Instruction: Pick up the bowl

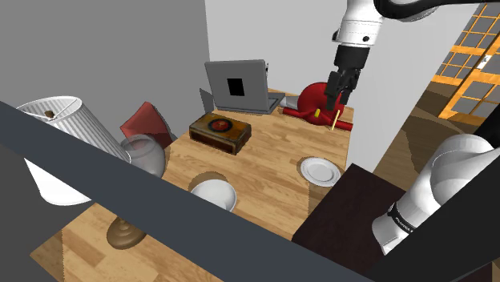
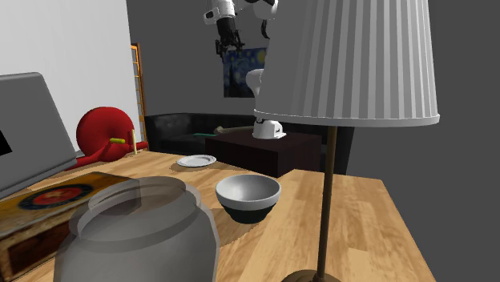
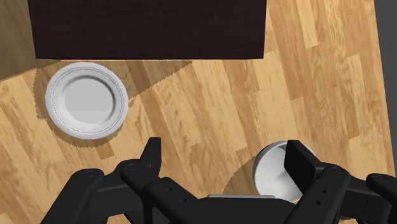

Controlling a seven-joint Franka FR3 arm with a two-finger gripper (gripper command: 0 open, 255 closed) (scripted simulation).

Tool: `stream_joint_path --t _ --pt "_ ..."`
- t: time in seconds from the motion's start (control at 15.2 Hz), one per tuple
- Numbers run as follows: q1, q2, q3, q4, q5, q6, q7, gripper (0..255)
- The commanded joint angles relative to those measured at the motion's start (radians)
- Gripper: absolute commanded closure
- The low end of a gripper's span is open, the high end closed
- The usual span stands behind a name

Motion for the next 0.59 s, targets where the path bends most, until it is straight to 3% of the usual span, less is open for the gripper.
stream_joint_path --t 0.0,0.53 --pt "0.009 0.037 0.02 -0.033 0.017 0.074 0.012 0" --pt "0.044 0.266 0.083 -0.062 0.067 0.336 0.045 0"
